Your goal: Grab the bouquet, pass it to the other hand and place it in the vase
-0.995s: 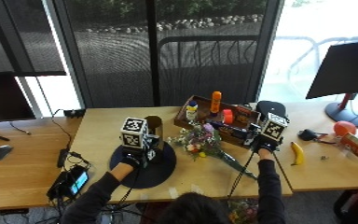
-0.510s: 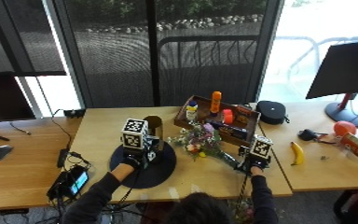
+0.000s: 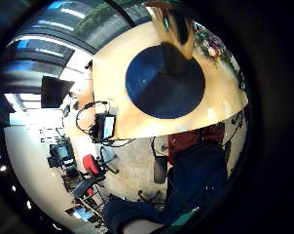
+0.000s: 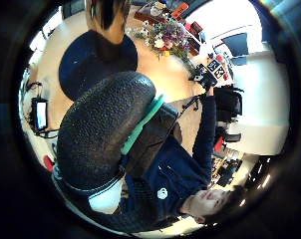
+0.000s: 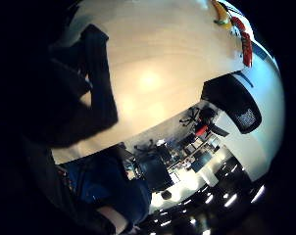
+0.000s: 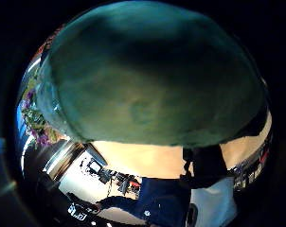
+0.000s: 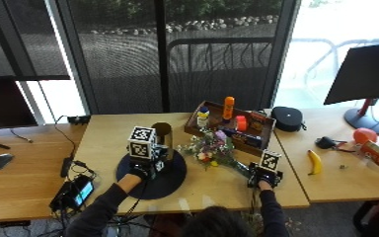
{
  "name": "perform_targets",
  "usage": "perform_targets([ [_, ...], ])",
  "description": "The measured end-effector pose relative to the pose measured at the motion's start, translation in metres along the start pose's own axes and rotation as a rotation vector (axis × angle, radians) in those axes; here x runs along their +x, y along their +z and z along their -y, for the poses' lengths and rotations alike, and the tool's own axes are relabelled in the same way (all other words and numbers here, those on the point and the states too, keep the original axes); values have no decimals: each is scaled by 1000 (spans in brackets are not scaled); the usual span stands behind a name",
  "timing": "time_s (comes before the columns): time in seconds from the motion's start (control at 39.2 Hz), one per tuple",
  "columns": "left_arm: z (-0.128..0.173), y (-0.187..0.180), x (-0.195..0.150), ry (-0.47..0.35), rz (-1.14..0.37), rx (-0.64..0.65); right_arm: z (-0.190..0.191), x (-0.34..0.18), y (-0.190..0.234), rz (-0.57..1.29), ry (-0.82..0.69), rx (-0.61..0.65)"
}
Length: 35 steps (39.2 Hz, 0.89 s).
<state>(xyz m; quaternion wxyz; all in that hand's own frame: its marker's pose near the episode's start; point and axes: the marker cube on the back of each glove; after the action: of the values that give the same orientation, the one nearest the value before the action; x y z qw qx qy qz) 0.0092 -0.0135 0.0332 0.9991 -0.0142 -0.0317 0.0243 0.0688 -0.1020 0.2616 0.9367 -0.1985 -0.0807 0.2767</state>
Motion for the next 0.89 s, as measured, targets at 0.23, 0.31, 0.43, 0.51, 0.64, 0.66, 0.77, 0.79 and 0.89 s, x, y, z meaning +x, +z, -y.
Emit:
perform_targets([
  [0.23,-4,-2,3,3,8,-1,-8,-8,2,21,13,-15],
  [0.31,-6,-4,2,0,10,6,-6,-9,1,72,62,32],
  [0.43,-8,-6,2,7,3,4,-5,-12,8,124,72,-25],
  [0.51,-12,-8,3,9,4,-4,19,-15,17,174,62,105],
  [0.64,-3,0,1,-1,7,-10,21,-15,23,238,66,209],
  [0.66,-2,0,1,-1,6,-13,16,-14,20,252,78,235],
  [0.77,2,2,6,8,-6,-26,15,-22,15,398,18,304],
  [0.79,2,3,9,14,-12,-29,14,-25,15,439,6,292],
  [0.89,5,3,24,53,-43,-36,3,-29,15,551,73,142],
])
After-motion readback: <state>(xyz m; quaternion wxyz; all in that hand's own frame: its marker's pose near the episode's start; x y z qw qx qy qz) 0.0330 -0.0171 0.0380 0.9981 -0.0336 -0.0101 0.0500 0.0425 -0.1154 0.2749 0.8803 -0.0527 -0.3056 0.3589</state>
